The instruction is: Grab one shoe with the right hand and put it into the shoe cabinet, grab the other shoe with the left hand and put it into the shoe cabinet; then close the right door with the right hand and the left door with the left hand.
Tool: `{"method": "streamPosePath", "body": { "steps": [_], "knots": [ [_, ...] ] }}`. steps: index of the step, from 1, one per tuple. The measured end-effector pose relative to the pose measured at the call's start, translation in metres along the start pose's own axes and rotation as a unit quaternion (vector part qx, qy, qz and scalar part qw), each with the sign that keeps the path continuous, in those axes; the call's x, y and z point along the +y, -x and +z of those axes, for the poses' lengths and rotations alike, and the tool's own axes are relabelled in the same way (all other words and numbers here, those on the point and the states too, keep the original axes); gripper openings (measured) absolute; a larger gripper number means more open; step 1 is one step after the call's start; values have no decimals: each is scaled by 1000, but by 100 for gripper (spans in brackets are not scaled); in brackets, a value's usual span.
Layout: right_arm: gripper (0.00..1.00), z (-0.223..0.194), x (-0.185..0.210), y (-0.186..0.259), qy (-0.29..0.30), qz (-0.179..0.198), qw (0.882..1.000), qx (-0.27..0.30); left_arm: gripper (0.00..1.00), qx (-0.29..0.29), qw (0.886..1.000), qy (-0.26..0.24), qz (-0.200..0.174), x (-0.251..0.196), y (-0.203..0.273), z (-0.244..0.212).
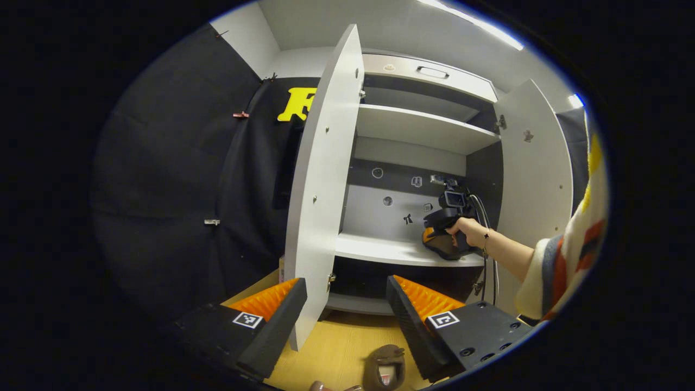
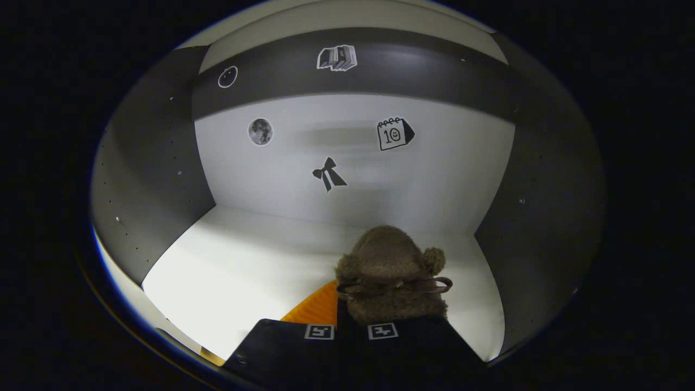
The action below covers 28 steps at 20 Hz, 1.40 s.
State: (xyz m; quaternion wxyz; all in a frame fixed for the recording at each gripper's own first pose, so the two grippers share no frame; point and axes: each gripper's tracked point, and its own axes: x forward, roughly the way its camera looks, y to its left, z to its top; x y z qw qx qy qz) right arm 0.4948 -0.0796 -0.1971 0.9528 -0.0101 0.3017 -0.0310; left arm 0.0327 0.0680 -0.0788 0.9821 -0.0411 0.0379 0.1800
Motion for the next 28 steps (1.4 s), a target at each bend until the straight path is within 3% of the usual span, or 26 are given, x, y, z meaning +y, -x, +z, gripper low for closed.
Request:
{"method": "streamPosePath", "body": {
  "steps": [1,2,5,6,8,11,14,17,20,23,28],
  "knots": [
    [8,-1,3,4,-5,8,1000,5,95,0,1000,7,0,-1,0,0],
    [17,-3,8,8,-14,19,1000,8,95,2,1000,11,-2,-2,2,-1],
    [67,2,20,36,-44,43,998,-5,94,7,1000,-2,-3,1,5,0],
    [72,4,21,47,-49,43,998,-14,94,9,1000,-6,-5,1,6,-1],
    [100,8,26,73,-53,51,997,-30,94,15,1000,-1,-14,-2,10,-3],
    [99,16,32,123,-41,69,994,-73,94,30,998,22,-49,-18,17,-14],
    [99,28,43,194,-23,99,983,-155,94,56,995,11,-81,-28,19,-39],
    [98,-5,53,247,9,122,971,-205,95,90,991,16,-97,-35,15,-79],
    [99,-51,44,283,69,86,961,-252,95,133,985,30,-108,-45,15,-136],
    [98,-109,36,310,125,46,953,-272,95,179,977,11,-113,-52,15,-196],
    [98,-181,27,328,90,34,964,-250,95,225,965,-12,-131,-64,5,-277]
  ]
}}
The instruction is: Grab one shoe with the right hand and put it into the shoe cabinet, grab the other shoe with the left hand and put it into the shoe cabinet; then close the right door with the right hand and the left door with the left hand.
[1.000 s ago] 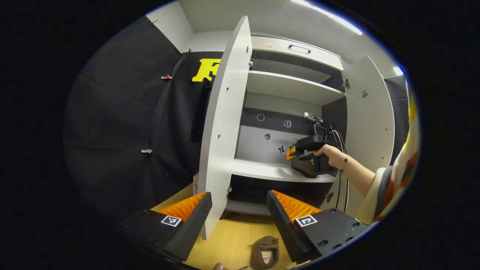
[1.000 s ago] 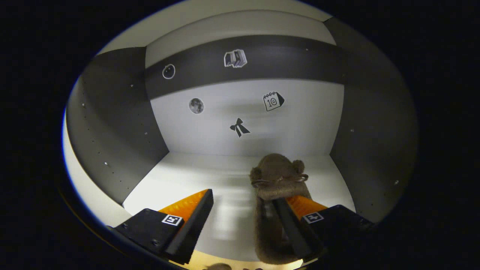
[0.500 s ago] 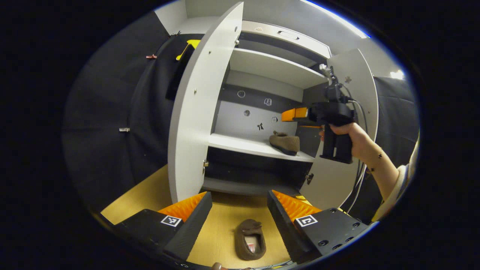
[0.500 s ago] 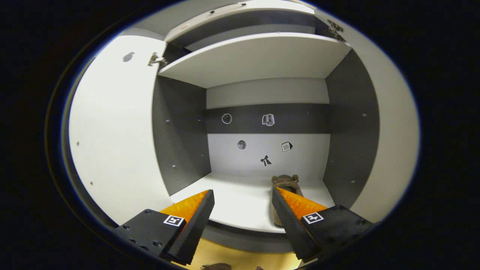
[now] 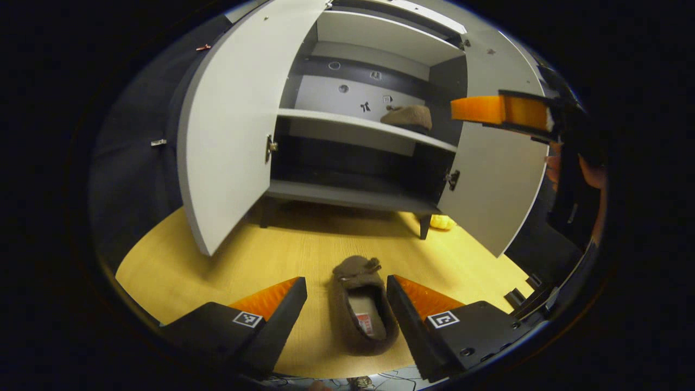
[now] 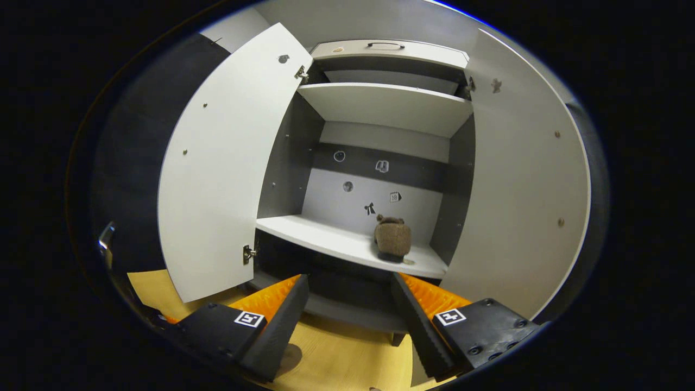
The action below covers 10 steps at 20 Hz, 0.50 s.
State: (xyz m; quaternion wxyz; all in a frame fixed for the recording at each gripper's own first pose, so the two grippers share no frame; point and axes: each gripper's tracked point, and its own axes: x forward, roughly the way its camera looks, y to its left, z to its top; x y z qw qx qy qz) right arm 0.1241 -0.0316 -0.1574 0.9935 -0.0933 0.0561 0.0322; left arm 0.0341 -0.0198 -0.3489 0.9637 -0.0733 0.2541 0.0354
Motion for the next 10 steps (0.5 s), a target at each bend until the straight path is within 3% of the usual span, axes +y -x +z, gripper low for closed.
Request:
{"method": "streamPosePath", "body": {
  "steps": [4,10],
  "knots": [
    [98,-34,-28,5,-24,-30,999,22,93,20,1000,3,15,6,-34,-36],
    [99,-85,-35,5,-22,-28,997,62,77,32,999,2,33,12,-71,-62]
  ]
}}
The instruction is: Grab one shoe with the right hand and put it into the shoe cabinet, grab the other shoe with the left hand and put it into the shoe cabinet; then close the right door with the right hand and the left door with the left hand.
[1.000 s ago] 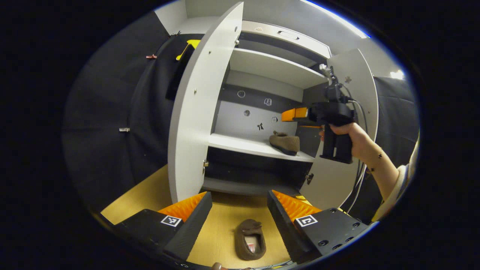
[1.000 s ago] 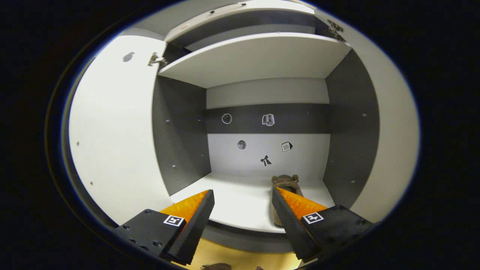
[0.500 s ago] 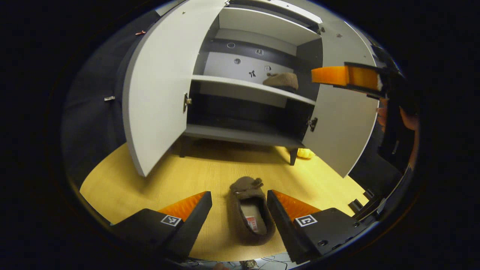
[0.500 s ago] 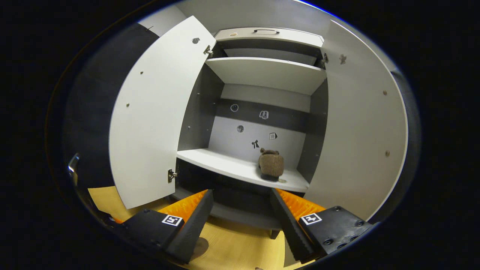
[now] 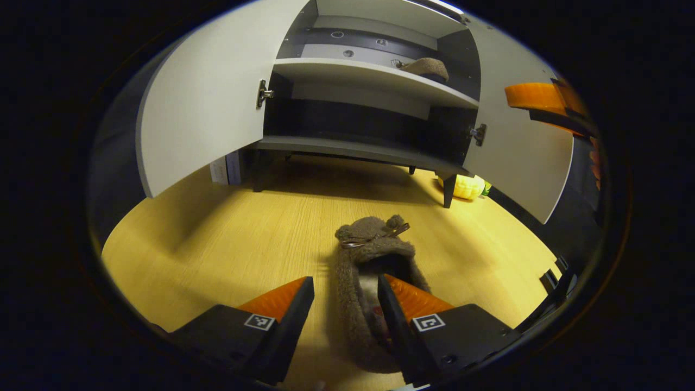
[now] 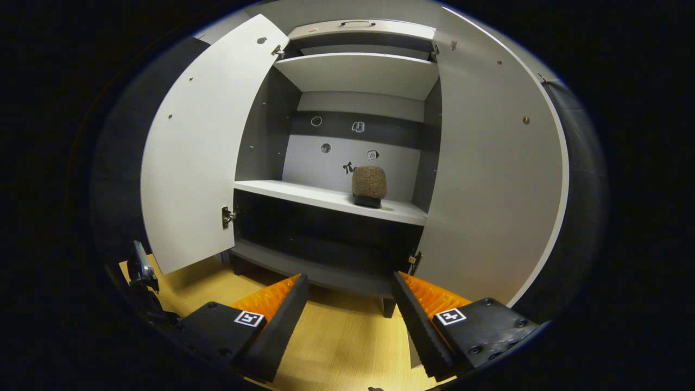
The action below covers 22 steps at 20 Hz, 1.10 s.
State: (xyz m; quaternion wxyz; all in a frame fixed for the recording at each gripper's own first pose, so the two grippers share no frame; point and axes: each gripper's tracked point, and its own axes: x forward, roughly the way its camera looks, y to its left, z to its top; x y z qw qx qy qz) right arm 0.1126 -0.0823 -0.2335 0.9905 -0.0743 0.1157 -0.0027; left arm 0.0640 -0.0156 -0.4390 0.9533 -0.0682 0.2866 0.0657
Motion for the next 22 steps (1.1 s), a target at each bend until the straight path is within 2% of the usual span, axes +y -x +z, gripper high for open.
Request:
{"method": "streamPosePath", "body": {
  "steps": [4,5,9,12,13,14,16,19,22],
  "knots": [
    [98,-20,0,-13,0,14,1000,23,72,-3,1000,10,15,7,-24,1],
    [99,-21,1,-15,0,18,1000,24,67,-3,1000,15,17,10,-30,2],
    [99,-36,-4,-27,4,26,999,39,58,4,999,34,3,11,-50,6],
    [99,-52,-10,-31,-2,25,998,61,34,9,1000,-18,-5,8,-62,10],
    [99,-54,-11,-32,-5,23,998,63,29,7,999,-40,0,10,-64,12],
    [99,-56,-13,-34,-6,21,998,64,17,5,999,-54,7,10,-63,13],
    [98,-62,-13,-37,-2,24,997,71,9,7,999,-53,-7,4,-62,14],
    [99,-60,-11,-41,-4,27,997,74,8,1,999,-51,-8,2,-48,35],
    [99,-48,-7,-46,-1,35,997,71,7,-47,997,-55,0,2,-12,98]
  ]
}}
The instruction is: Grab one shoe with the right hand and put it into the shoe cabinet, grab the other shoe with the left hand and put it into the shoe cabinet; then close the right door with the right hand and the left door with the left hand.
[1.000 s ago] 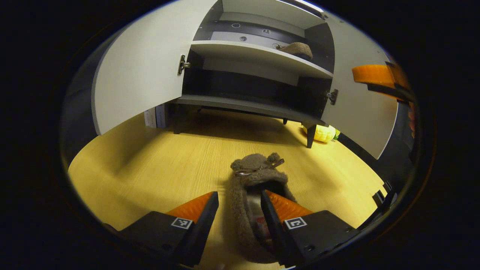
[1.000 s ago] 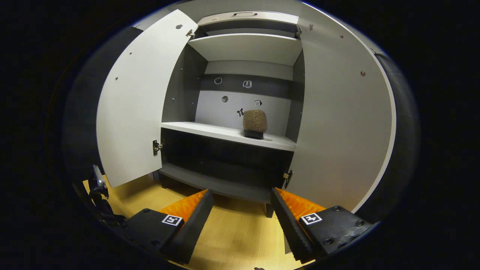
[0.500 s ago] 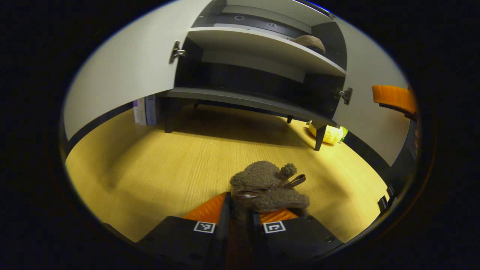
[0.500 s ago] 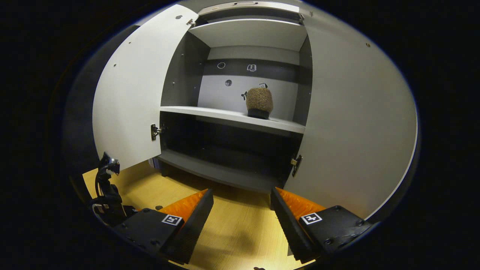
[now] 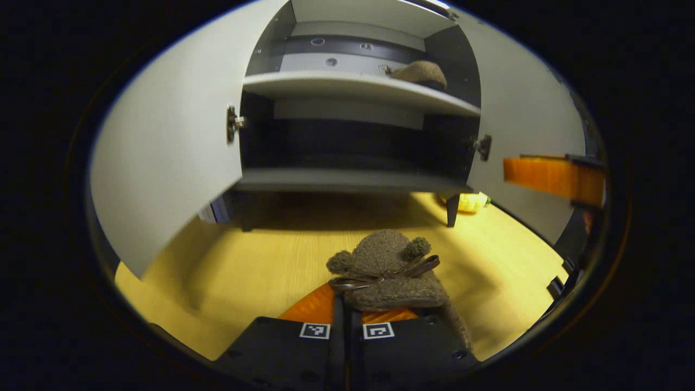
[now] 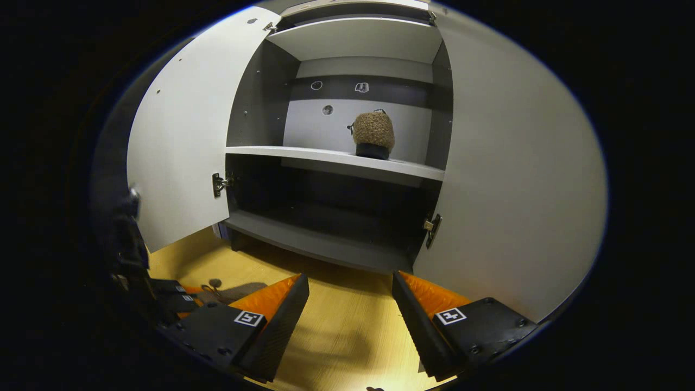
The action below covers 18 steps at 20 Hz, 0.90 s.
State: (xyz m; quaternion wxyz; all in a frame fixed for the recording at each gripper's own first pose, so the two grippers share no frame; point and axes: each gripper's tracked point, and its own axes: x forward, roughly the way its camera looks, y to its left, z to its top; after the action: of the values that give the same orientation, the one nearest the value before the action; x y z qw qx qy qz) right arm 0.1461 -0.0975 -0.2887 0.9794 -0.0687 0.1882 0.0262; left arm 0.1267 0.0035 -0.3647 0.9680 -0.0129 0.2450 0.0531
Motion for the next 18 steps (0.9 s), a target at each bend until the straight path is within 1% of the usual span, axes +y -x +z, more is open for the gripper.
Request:
{"method": "streamPosePath", "body": {
  "steps": [1,4,7,8,10,11,13,15,17,18],
  "knots": [
    [99,7,2,0,2,6,1000,-4,8,-16,1000,-1,5,4,12,28],
    [99,30,4,1,11,20,1000,-14,8,-72,997,-11,34,20,38,114],
    [98,51,14,10,-5,50,998,-25,8,-138,989,-24,57,26,51,205],
    [99,57,17,11,-9,61,998,-30,7,-152,986,-24,59,24,48,229],
    [98,58,24,14,5,84,996,-31,7,-173,983,-18,59,21,38,274],
    [98,58,25,14,14,92,995,-28,6,-187,981,-16,58,20,30,297],
    [99,59,26,15,13,103,994,-21,7,-200,978,-20,61,24,9,335],
    [98,65,23,15,-6,104,994,-20,7,-209,975,-34,67,30,-18,368],
    [98,71,19,10,-20,98,995,-23,7,-211,974,-50,72,39,-47,391],
    [98,68,16,5,-22,95,995,-17,7,-205,975,-55,71,42,-63,399]
  ]
}}
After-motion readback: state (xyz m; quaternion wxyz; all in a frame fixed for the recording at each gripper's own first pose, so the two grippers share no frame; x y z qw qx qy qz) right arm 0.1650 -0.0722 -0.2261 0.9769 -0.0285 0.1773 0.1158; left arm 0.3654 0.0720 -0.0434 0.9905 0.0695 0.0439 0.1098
